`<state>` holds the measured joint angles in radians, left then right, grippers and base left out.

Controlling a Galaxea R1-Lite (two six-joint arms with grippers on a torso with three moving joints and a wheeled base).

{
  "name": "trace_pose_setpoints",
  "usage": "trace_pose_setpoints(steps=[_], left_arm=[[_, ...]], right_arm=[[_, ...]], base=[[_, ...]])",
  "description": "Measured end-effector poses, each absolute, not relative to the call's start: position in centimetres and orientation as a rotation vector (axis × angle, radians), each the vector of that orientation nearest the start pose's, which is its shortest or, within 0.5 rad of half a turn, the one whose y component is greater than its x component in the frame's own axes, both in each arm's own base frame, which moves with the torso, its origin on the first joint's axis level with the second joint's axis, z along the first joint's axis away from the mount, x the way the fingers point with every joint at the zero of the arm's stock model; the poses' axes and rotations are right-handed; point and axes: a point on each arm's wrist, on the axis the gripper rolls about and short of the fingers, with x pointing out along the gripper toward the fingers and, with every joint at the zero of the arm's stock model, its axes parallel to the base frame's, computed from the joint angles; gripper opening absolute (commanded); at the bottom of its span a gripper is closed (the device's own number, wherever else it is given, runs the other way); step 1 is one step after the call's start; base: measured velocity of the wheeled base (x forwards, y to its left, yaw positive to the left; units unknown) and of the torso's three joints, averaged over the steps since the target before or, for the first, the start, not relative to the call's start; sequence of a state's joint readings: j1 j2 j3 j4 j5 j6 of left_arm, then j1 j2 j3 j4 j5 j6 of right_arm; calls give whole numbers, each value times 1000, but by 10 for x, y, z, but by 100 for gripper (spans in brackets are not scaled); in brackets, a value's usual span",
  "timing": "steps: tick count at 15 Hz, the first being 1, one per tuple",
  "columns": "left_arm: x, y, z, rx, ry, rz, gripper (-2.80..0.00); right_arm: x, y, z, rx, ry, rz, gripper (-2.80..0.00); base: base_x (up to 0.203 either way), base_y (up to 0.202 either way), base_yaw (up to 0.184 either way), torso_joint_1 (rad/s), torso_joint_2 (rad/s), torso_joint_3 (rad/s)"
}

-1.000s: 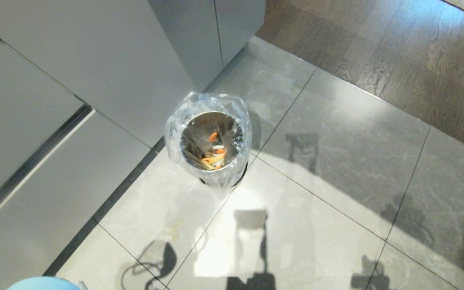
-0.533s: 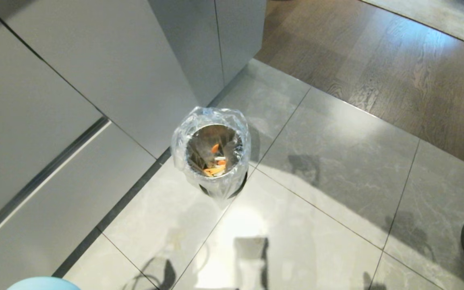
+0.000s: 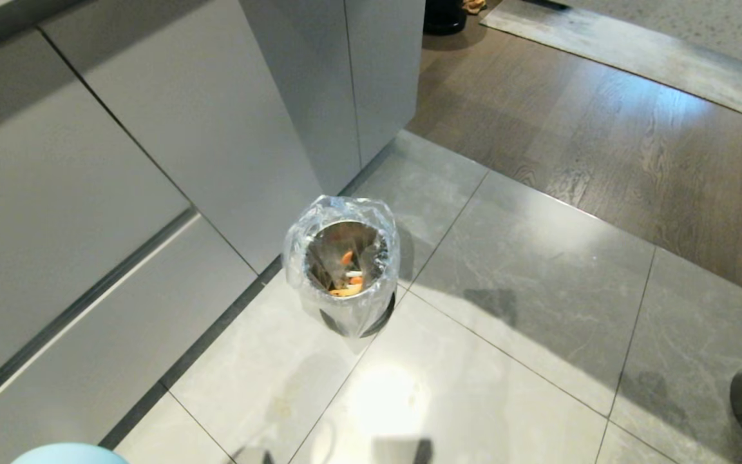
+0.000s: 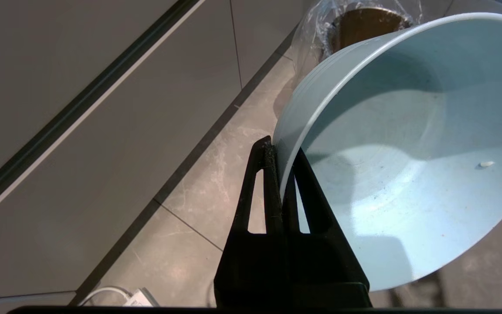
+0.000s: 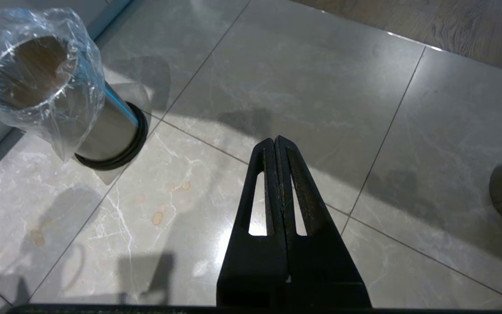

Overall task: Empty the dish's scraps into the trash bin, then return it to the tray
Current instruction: Put the bowl back to the table

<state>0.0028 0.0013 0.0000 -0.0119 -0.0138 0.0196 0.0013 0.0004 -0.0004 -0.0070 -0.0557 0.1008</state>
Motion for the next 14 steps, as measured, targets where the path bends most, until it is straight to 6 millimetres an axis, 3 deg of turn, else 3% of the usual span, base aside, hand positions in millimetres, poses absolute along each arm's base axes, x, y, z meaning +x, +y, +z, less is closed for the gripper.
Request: trace_pose_setpoints(steps=[14], left_arm=[[-23, 0, 77, 20, -10, -11, -280]], right_arm=[[-23, -1, 76, 101, -10, -54, -280]], base=[[0, 0, 0, 2, 3, 202]])
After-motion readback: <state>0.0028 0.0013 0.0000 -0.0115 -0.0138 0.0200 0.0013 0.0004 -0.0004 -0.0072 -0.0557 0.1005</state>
